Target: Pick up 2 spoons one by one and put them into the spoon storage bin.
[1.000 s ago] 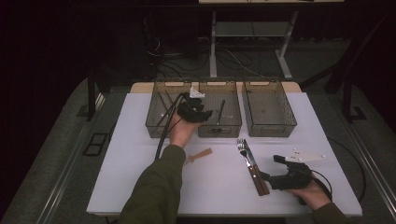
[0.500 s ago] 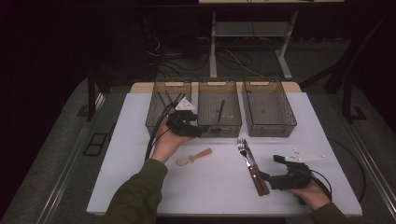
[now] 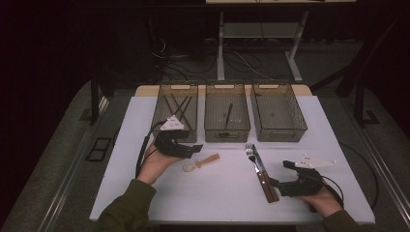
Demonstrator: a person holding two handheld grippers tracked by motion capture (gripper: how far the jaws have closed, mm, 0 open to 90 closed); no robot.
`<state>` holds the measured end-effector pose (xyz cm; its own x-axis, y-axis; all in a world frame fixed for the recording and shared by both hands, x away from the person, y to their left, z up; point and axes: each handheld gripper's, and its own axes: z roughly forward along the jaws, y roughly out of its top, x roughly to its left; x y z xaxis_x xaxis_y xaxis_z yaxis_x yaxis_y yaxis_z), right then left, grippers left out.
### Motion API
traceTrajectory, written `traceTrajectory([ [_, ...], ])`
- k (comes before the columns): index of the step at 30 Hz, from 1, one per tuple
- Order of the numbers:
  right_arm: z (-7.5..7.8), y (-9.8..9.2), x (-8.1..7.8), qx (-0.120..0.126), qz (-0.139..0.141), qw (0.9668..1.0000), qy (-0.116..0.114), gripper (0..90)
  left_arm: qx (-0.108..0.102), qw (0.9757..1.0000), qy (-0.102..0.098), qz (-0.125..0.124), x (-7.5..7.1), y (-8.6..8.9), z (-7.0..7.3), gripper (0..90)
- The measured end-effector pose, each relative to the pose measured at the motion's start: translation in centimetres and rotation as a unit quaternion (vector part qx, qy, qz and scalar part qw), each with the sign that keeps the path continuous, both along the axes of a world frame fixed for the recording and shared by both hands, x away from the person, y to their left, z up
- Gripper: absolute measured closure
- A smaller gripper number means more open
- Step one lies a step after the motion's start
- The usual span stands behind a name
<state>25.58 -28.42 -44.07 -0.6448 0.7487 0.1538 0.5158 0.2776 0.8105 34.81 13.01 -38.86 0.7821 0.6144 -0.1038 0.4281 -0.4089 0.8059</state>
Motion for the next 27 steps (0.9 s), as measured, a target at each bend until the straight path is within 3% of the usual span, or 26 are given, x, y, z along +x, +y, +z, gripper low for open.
traceTrajectory([
  [9,0.1,0.0,-0.1,-0.002,-0.003,1.0,-0.003,10.1,0.012,0.9999,0.0,0.006,-2.2,1.5,-1.5,26.6],
  [12,0.1,0.0,-0.1,-0.002,-0.003,1.0,-0.002,10.1,0.029,0.9996,0.004,0.003,-2.6,1.6,-2.3,28.4],
  [14,0.1,0.0,-0.1,-0.003,-0.003,1.0,-0.002,10.1,0.045,0.9989,0.006,-0.006,-2.7,1.6,-2.7,29.1],
  [18,0.1,0.0,-0.1,-0.003,-0.002,1.0,-0.002,10.1,0.056,0.9982,0.013,-0.016,-2.7,1.5,-3.3,30.3],
  [27,0.0,0.0,0.0,-0.005,0.0,1.0,-0.002,10.1,0.066,0.9972,0.029,-0.02,-2.4,1.3,-4.0,38.4],
])
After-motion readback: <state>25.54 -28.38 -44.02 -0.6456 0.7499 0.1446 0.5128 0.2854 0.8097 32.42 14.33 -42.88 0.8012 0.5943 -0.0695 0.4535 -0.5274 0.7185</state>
